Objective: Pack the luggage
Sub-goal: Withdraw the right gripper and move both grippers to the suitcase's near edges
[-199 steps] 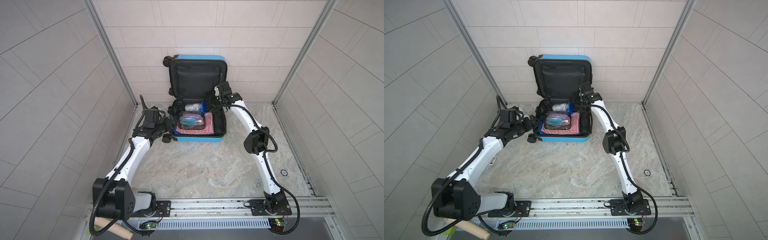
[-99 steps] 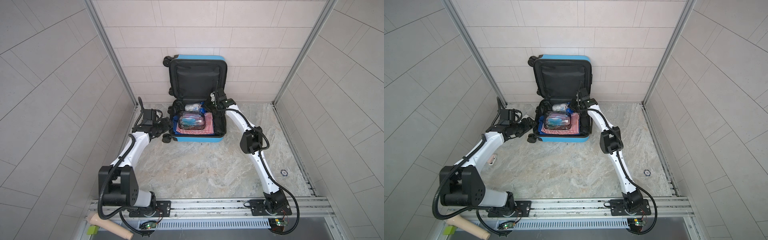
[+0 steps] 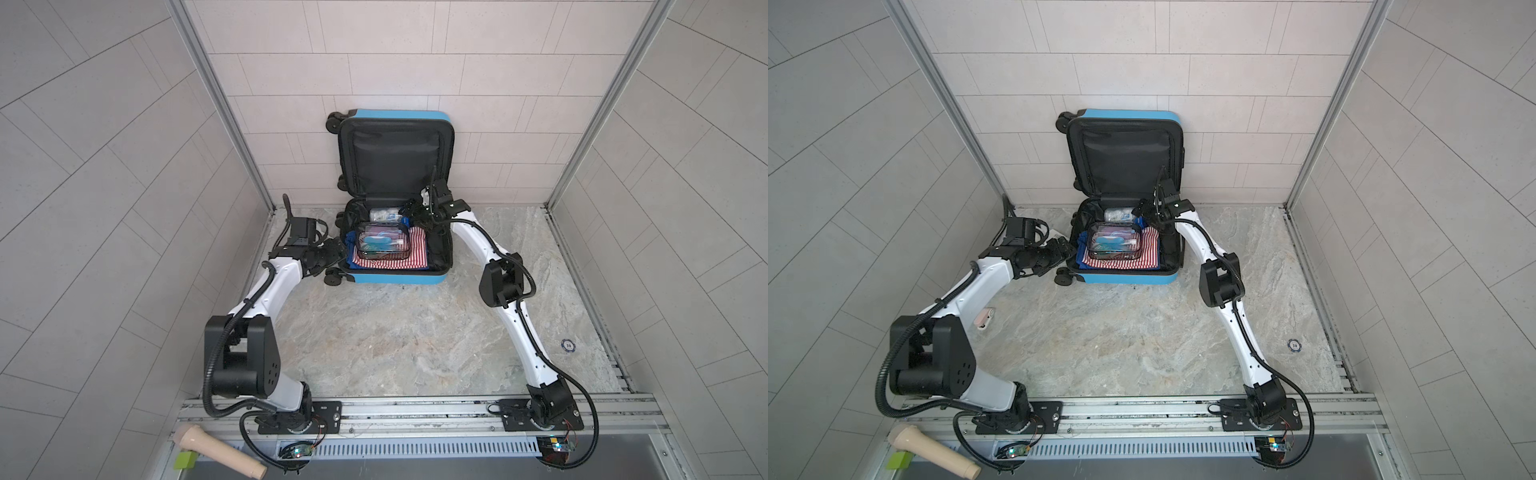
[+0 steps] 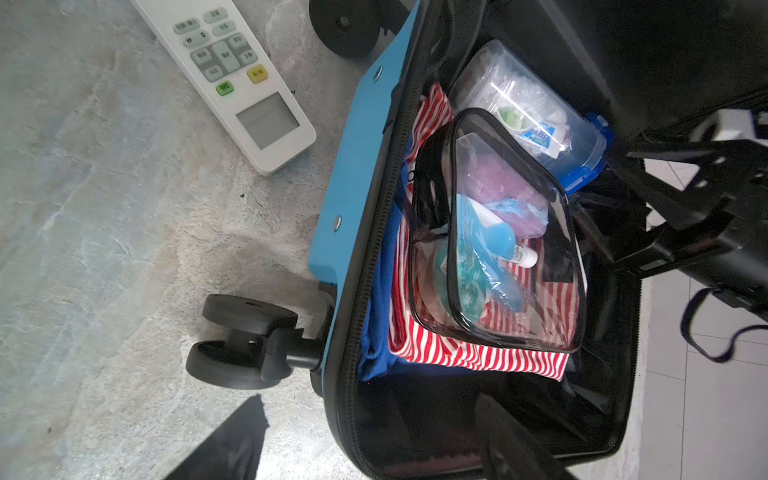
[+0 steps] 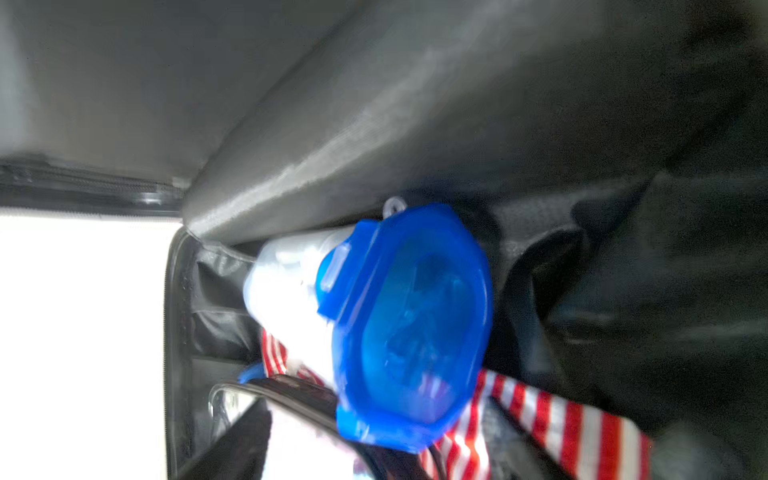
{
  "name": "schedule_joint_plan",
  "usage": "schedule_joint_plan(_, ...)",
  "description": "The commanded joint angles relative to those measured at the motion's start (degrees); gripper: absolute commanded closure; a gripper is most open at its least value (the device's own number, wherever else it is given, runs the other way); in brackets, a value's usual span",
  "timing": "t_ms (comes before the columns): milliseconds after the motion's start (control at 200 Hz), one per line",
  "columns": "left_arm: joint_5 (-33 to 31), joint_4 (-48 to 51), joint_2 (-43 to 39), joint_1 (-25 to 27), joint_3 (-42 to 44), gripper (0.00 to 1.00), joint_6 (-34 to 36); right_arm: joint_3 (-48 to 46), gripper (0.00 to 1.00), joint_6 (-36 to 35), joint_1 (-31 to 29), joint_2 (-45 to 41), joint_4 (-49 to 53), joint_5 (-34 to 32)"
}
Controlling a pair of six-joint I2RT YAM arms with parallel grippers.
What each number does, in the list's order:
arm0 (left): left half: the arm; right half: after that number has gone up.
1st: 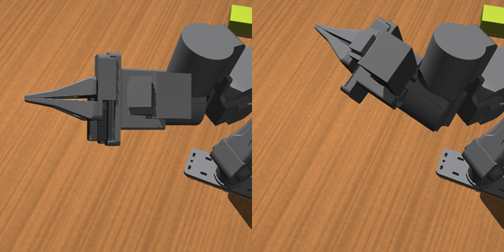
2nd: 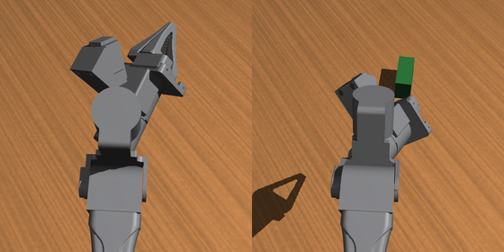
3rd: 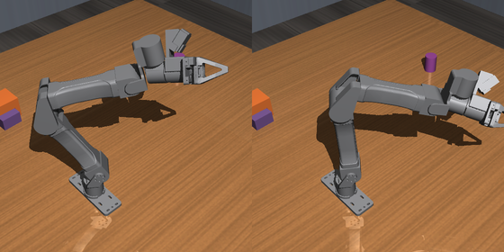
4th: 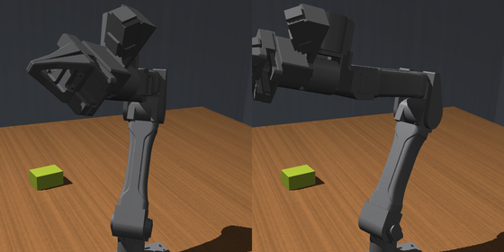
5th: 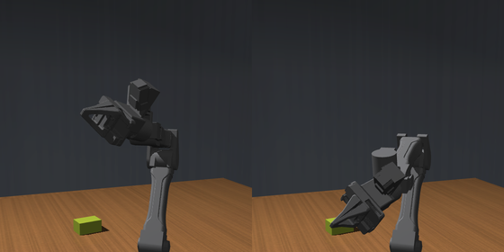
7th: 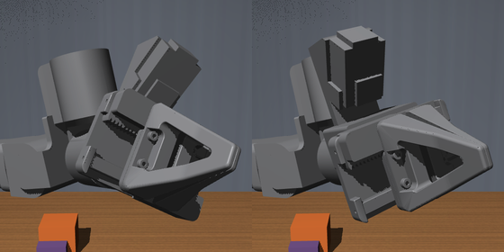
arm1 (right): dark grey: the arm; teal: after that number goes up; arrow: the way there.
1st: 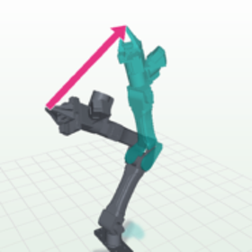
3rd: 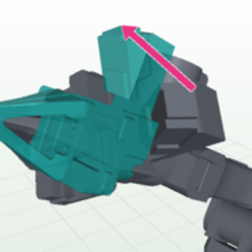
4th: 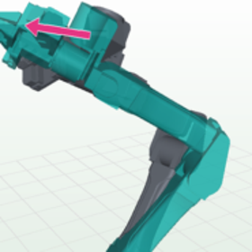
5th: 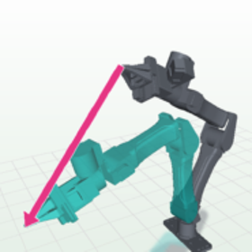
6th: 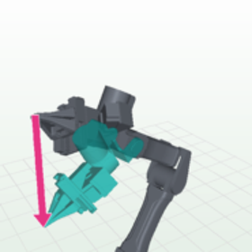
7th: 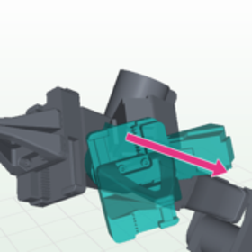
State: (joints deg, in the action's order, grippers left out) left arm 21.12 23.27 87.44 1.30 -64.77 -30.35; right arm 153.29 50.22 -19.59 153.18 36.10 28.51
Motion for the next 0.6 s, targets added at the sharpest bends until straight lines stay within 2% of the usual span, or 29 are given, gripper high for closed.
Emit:
schedule_joint_plan(0,-1.18,1.29,2.03,-0.03,-2.82,0.19,3.04,0.51,0.1,-4.36,-0.27,-8.81,3.62,0.22)
schedule_joint_plan(135,-1.02,3.85,5.1,0.14,-5.68,0.21,5.38,0.52,0.09,-9.88,-0.09,-13.82,10.99,-0.92)
schedule_joint_plan(250,-0.54,6.0,7.17,0.37,-7.72,0.25,6.34,-1.87,0.1,-16.27,0.24,-18.97,19.87,-5.62)
schedule_joint_plan(330,-0.95,5.9,7.99,0.9,-8.15,0.28,6.41,-8.27,0.12,-20.19,0.9,-23.9,23.08,-10.78)
schedule_joint_plan(455,-2.18,5.87,9.96,1.88,-9.2,0.35,6.62,-22.55,0.13,-23.35,2.67,-31.67,21.89,-17.09)
schedule_joint_plan(595,-2.62,5.82,12.92,2.55,-10.49,0.46,6.62,-32.72,0.12,-23.74,4.93,-36.21,18.68,-17.3)
